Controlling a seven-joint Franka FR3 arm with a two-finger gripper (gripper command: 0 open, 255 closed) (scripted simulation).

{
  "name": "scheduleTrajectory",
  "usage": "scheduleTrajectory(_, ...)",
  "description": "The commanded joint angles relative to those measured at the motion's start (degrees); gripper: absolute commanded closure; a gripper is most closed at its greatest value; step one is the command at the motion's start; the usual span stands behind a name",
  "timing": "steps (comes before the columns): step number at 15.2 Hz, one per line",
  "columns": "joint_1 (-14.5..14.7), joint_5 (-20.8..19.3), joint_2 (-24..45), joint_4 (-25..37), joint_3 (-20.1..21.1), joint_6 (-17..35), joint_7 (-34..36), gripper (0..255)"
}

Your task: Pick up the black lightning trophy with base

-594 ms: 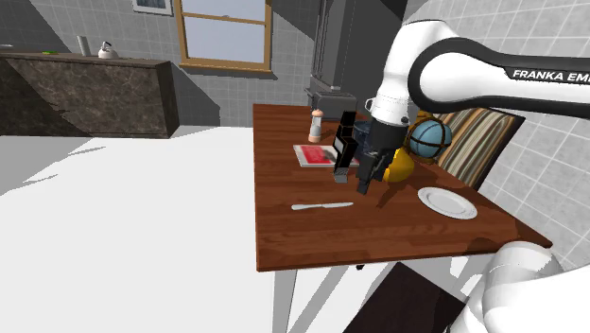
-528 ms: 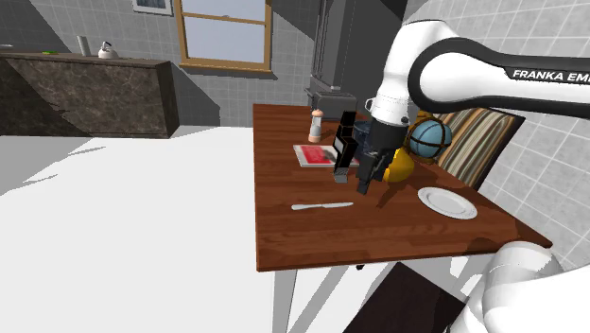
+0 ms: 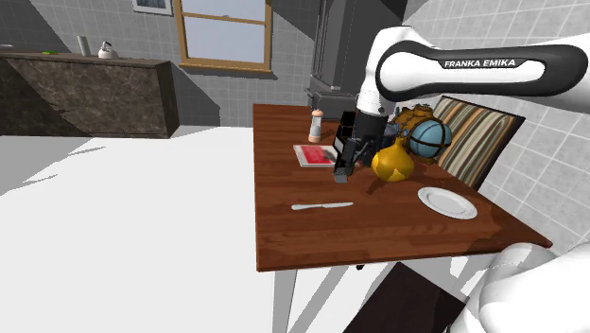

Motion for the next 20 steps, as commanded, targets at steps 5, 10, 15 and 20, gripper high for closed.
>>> scheduleTrajectory(5,-2.9,-1.4,11.8,9.9,-3.0,1.4,0.2,0)
scheduleTrajectory(10,-5.0,-1.7,21.2,19.0,-5.6,1.3,0.2,0)
scheduleTrajectory(15,-7.2,-1.1,30.8,29.5,-8.1,0.0,0.0,0)
scheduleTrajectory(20,-9.9,0.4,41.0,42.0,-10.4,-2.8,-0.3,0)
